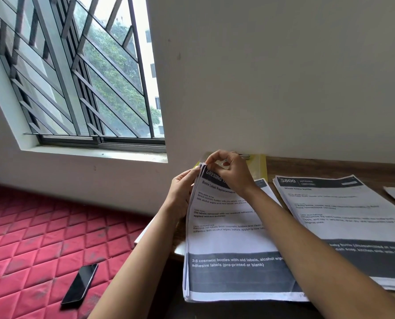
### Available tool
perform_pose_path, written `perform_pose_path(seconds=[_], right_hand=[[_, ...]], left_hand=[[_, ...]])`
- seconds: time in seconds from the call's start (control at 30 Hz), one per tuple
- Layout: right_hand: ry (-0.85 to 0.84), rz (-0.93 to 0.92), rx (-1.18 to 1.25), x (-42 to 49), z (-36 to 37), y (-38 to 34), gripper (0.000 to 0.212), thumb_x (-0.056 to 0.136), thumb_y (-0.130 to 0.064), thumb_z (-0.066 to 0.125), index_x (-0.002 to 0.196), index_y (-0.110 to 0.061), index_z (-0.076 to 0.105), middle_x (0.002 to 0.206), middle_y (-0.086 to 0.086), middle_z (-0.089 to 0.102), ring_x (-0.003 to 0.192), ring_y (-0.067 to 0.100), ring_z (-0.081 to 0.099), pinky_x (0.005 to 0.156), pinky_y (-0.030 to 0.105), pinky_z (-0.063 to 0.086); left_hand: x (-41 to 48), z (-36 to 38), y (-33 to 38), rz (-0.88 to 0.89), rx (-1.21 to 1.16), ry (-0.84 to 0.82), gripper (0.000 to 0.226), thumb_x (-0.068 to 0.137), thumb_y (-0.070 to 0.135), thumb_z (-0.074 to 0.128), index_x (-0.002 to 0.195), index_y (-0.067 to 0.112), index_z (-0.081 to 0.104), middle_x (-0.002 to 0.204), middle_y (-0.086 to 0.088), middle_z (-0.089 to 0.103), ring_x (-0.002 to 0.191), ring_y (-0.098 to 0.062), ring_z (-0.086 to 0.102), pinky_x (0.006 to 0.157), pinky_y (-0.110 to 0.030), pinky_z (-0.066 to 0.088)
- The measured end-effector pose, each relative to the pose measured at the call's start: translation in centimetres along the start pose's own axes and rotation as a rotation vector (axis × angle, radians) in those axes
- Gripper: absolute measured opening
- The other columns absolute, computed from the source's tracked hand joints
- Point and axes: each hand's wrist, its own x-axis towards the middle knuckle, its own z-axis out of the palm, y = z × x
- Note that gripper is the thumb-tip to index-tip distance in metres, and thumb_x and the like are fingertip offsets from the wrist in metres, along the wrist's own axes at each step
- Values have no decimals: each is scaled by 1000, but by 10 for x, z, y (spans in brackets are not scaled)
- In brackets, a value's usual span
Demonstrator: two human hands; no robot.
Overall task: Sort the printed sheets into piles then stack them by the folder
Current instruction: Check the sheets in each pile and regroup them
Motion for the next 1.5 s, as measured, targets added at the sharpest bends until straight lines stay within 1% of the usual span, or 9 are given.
perform_pose_path(seconds=[0.17,0.5,0.6,0.73,0.83,0.9,1.1,1.27,1.5], right_hand=[[-4,4,-18,0,0,1,16,83,-16,70,80,-31,65,83,-14,64,91,12,51,79,29,42],[17,-8,6,1,-1,-1,10,81,-19,73,87,-27,70,81,-20,66,85,-9,53,77,17,40],[33,-4,33,0,-2,-3,10,79,-17,76,83,-26,71,80,-15,69,81,-5,59,80,23,44],[61,47,128,1,0,-4,8,76,-12,77,83,-14,76,80,-5,73,76,-1,65,73,11,45],[70,73,170,2,2,-3,11,75,-9,78,85,-13,77,81,-2,74,77,8,70,77,23,54],[71,72,170,3,4,-3,11,75,-9,78,85,-14,77,81,-2,74,78,9,70,77,25,55],[72,28,147,2,2,-5,10,76,-11,78,85,-13,77,80,-3,74,78,4,68,70,9,44],[98,-20,68,0,1,-7,7,75,-12,78,82,-14,77,78,-5,73,77,-9,60,71,6,39],[65,-9,-34,1,4,3,13,82,-15,70,79,-27,68,83,-14,66,92,11,52,78,24,41]], left_hand=[[2,0,-1,10,-5,4,19,94,26,59,94,10,71,68,-6,68,52,-17,62,50,-24,52],[5,-3,-4,18,13,0,18,92,26,61,90,11,73,73,-10,69,57,-23,63,57,-30,52],[6,-3,-4,20,20,5,18,92,26,62,90,12,73,75,-11,69,59,-23,63,59,-31,52],[6,-4,-5,19,16,5,18,91,27,63,92,11,73,79,-14,68,62,-26,63,63,-33,53],[6,-4,-5,26,8,4,17,90,26,64,89,12,73,77,-14,69,60,-26,63,62,-33,53],[6,-4,-5,35,2,2,16,89,25,64,88,11,73,77,-13,69,60,-26,64,63,-33,54],[8,-5,-6,36,17,0,17,89,26,65,91,11,73,79,-15,69,63,-28,64,66,-36,54],[8,-6,-7,33,16,-7,19,87,28,67,93,11,73,80,-15,69,63,-28,64,65,-35,53],[8,-6,-7,38,18,-5,22,90,28,63,99,10,72,80,-13,69,62,-26,64,63,-34,52]])
